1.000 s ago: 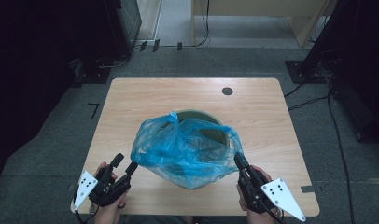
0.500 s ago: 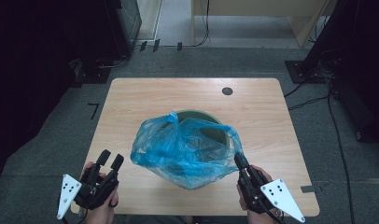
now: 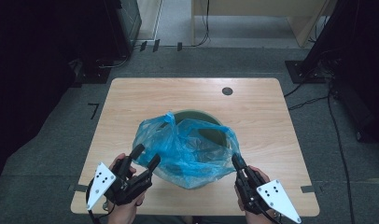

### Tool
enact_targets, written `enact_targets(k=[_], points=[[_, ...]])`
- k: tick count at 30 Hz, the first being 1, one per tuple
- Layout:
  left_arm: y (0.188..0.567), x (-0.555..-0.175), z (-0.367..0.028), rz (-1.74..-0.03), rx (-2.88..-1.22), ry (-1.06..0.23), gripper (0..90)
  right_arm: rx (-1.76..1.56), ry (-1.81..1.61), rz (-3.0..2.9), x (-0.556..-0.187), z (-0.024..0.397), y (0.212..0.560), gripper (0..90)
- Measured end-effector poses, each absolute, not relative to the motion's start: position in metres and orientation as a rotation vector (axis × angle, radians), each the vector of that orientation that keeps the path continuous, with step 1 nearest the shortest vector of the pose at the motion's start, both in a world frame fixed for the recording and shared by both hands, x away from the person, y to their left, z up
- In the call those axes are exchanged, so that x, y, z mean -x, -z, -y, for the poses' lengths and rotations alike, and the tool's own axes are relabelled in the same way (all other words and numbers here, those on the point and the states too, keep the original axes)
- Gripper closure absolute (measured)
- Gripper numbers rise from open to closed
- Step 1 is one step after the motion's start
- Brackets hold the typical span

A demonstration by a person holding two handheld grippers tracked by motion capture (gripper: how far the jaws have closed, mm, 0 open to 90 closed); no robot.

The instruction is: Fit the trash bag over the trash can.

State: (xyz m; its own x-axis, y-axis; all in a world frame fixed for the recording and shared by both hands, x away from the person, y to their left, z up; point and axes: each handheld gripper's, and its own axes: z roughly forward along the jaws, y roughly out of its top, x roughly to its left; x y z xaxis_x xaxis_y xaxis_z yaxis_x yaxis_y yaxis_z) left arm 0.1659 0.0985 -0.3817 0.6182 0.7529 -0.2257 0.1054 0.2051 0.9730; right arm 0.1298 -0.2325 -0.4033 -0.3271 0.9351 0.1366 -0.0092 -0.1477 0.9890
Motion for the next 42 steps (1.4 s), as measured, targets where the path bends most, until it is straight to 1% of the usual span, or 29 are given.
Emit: enact_targets(k=[1, 2, 5, 6, 8, 9, 11, 14, 15, 16, 17, 18, 19, 20, 21, 22, 23, 24, 25, 26, 27, 29, 31, 32, 34, 35, 39, 42], points=[[0.383, -0.166, -0.100, -0.820, -1.316, -0.516, 57.6, -1.115, -1.577, -1.352, -0.130, 0.233, 0.403, 89.8], [0.383, -0.165, -0.101, -0.830, -1.316, -0.516, 69.8, -1.113, -1.573, -1.354, -0.130, 0.233, 0.404, 89.8], [0.387, -0.164, -0.106, -0.852, -1.325, -0.518, 82.5, -1.116, -1.570, -1.353, -0.131, 0.233, 0.405, 89.8], [0.388, -0.164, -0.107, -0.854, -1.320, -0.516, 82.5, -1.119, -1.567, -1.352, -0.131, 0.233, 0.405, 89.8], [0.391, -0.162, -0.112, -0.854, -1.313, -0.509, 88.9, -1.124, -1.558, -1.353, -0.132, 0.234, 0.407, 89.8], [0.393, -0.160, -0.114, -0.849, -1.311, -0.506, 90.0, -1.127, -1.557, -1.352, -0.133, 0.234, 0.407, 89.8], [0.396, -0.156, -0.117, -0.826, -1.305, -0.509, 90.0, -1.128, -1.549, -1.353, -0.133, 0.233, 0.409, 89.8], [0.398, -0.152, -0.120, -0.826, -1.285, -0.559, 89.6, -1.127, -1.548, -1.355, -0.134, 0.233, 0.410, 89.8], [0.398, -0.152, -0.121, -0.821, -1.275, -0.564, 79.1, -1.126, -1.548, -1.356, -0.133, 0.232, 0.410, 89.8], [0.397, -0.152, -0.121, -0.812, -1.259, -0.568, 71.1, -1.124, -1.548, -1.357, -0.133, 0.232, 0.410, 89.8], [0.395, -0.154, -0.120, -0.806, -1.266, -0.577, 71.1, -1.124, -1.548, -1.357, -0.133, 0.232, 0.410, 89.8], [0.394, -0.156, -0.119, -0.802, -1.272, -0.579, 61.4, -1.120, -1.547, -1.359, -0.133, 0.232, 0.410, 89.8], [0.390, -0.160, -0.117, -0.800, -1.282, -0.556, 41.1, -1.112, -1.547, -1.363, -0.133, 0.231, 0.410, 89.8], [0.387, -0.164, -0.115, -0.818, -1.295, -0.546, 41.1, -1.112, -1.547, -1.363, -0.133, 0.231, 0.410, 89.8], [0.384, -0.168, -0.113, -0.832, -1.307, -0.545, 29.6, -1.113, -1.550, -1.364, -0.133, 0.231, 0.410, 89.8], [0.380, -0.173, -0.110, -0.834, -1.321, -0.514, 21.8, -1.111, -1.551, -1.364, -0.133, 0.230, 0.410, 89.8], [0.378, -0.175, -0.108, -0.823, -1.331, -0.491, 19.9, -1.109, -1.551, -1.366, -0.133, 0.230, 0.410, 89.8], [0.376, -0.177, -0.104, -0.809, -1.351, -0.482, 20.2, -1.109, -1.551, -1.367, -0.133, 0.229, 0.410, 89.8], [0.376, -0.177, -0.095, -0.800, -1.403, -0.505, 29.3, -1.108, -1.553, -1.369, -0.133, 0.229, 0.410, 89.8], [0.376, -0.177, -0.095, -0.800, -1.403, -0.505, 37.2, -1.108, -1.553, -1.369, -0.133, 0.229, 0.410, 89.8], [0.377, -0.175, -0.092, -0.797, -1.409, -0.513, 37.2, -1.106, -1.552, -1.369, -0.133, 0.229, 0.410, 89.8], [0.382, -0.170, -0.091, -0.780, -1.383, -0.536, 62.6, -1.104, -1.548, -1.369, -0.133, 0.229, 0.410, 89.8], [0.384, -0.165, -0.095, -0.761, -1.349, -0.536, 77.3, -1.109, -1.547, -1.363, -0.133, 0.231, 0.410, 89.8], [0.385, -0.162, -0.099, -0.748, -1.336, -0.535, 81.8, -1.113, -1.544, -1.363, -0.133, 0.231, 0.411, 89.8], [0.387, -0.156, -0.103, -0.723, -1.317, -0.551, 88.5, -1.118, -1.539, -1.366, -0.133, 0.232, 0.413, 89.8], [0.389, -0.153, -0.107, -0.708, -1.317, -0.547, 90.0, -1.120, -1.535, -1.369, -0.133, 0.232, 0.414, 89.8], [0.405, -0.140, -0.120, -0.653, -1.325, -0.462, 90.0, -1.127, -1.512, -1.387, -0.133, 0.231, 0.420, 89.8], [0.421, -0.133, -0.128, -0.640, -1.331, -0.429, 90.0, -1.133, -1.486, -1.393, -0.133, 0.232, 0.424, 89.9]])
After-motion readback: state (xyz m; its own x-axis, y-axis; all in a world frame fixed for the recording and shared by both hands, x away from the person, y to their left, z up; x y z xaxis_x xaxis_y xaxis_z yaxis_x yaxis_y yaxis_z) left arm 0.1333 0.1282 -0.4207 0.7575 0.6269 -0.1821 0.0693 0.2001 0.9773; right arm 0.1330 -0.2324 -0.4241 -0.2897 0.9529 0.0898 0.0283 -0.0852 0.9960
